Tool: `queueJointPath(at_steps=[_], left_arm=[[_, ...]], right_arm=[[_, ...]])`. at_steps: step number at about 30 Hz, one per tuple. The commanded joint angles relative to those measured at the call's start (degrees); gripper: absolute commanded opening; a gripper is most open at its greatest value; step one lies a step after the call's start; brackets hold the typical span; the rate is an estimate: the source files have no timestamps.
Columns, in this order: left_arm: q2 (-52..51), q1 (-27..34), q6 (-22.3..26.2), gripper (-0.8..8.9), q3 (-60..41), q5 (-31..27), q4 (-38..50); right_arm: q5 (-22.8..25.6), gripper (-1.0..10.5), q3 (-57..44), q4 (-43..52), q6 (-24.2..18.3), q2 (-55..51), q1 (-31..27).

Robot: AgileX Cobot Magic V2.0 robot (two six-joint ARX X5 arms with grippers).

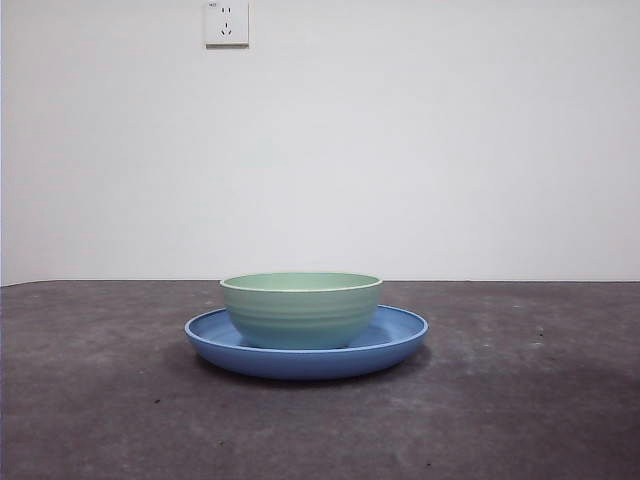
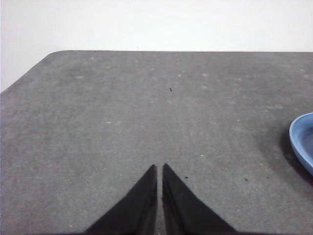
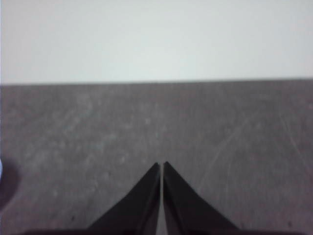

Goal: Place the green bowl on the blue plate

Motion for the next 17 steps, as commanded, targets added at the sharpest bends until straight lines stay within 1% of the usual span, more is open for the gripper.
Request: queueJointPath(at_steps=[1,4,17], left_arm=[[-0.1,0.1,-0.4,0.19,-1.1,0.0,-0.6],[-0.1,0.1,-0.4,0.19,-1.1,0.0,-0.6],[-0.1,0.1,-0.4,0.19,-1.1,0.0,-0.6]], right_arm=[[0.2,0.1,-0.3,-3.1,0.1,-0.1,-0.1],[0.2,0.1,-0.3,-6.6,0.2,-0.1,-0.1],[0.0,0.1,-0.3,-5.1,0.4,-0.1,0.0]])
